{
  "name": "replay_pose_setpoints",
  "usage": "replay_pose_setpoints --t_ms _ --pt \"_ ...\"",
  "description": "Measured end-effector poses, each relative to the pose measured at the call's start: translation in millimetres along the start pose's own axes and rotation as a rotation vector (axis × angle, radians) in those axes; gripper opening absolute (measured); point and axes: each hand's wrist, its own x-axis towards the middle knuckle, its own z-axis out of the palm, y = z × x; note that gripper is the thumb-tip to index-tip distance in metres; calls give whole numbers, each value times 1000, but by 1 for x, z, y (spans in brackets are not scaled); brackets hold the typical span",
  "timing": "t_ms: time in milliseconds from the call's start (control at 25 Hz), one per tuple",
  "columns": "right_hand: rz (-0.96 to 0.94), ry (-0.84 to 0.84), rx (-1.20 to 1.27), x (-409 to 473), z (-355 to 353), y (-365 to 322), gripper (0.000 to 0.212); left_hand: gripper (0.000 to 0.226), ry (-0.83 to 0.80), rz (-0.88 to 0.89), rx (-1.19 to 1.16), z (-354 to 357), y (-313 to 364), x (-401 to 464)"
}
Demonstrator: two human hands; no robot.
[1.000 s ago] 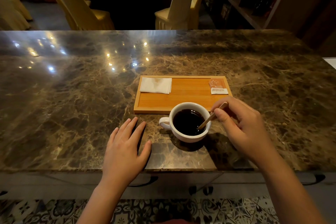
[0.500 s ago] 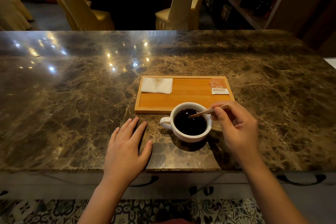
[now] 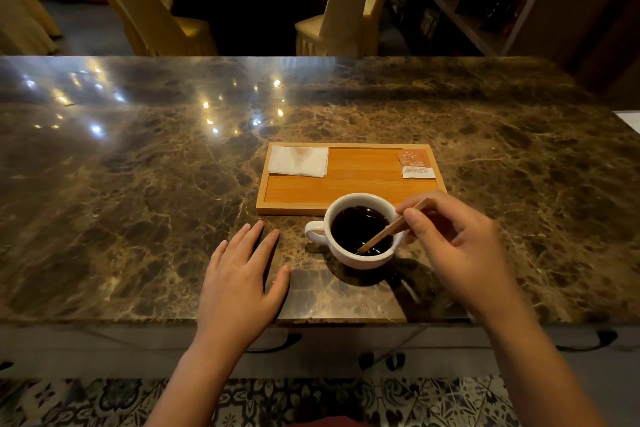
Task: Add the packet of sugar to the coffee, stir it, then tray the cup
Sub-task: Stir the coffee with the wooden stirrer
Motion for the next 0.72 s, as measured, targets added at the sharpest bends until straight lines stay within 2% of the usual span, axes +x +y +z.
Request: replay_pose_setpoints --t_ms 200,320,480,640,720 --pt "128 133 271 9 19 8 13 54 -1 -2 5 1 -1 0" --pt "106 177 148 8 13 16 12 54 0 -1 -1 1 -1 0" --pt "47 141 -32 5 -3 14 15 55 0 1 0 2 0 0" --pt "141 30 65 5 -4 6 13 55 1 0 -1 0 -1 1" --pt "195 47 139 6 -3 5 13 55 -1 0 1 0 -1 1"
